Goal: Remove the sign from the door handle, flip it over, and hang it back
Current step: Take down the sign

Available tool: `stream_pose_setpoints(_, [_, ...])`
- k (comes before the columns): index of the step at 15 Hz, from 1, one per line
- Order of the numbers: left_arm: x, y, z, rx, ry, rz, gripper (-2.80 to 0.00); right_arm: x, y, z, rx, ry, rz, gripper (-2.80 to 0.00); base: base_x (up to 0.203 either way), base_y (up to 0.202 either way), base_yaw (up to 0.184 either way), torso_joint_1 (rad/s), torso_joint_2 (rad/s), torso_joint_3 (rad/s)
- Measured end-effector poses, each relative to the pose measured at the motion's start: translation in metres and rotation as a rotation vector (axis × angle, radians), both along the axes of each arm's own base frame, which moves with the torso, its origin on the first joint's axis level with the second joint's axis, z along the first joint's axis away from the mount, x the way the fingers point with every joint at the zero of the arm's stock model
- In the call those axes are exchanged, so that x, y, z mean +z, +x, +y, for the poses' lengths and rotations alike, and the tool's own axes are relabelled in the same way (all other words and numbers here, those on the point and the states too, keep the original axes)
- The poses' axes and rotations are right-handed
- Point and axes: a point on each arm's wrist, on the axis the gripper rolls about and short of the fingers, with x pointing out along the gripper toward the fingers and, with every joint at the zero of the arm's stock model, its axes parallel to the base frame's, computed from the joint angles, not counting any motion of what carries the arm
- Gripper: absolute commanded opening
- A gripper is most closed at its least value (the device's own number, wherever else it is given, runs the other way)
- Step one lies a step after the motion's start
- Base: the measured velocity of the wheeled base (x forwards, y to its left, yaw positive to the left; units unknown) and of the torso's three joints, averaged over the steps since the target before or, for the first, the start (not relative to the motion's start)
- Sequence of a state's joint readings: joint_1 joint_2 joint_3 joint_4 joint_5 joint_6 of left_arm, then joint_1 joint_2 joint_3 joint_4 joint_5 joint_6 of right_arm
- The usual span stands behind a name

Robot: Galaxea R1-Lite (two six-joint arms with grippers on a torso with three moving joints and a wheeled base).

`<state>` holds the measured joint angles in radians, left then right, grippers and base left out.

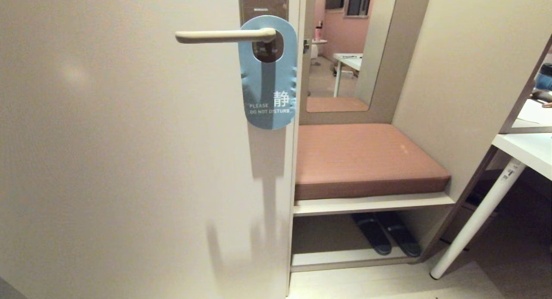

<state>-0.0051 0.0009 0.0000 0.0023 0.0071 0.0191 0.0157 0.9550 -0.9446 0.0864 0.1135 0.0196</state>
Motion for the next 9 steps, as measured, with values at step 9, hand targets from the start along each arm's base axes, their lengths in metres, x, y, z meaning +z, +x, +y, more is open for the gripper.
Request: stream_pose_setpoints(9, [0.000, 0.000, 0.000, 0.000, 0.000, 0.000, -2.80, 0.028, 0.127, 0.043, 0.790, 0.021, -0.110, -2.80, 0.000, 0.000, 0.000, 0.000, 0.00, 0.000])
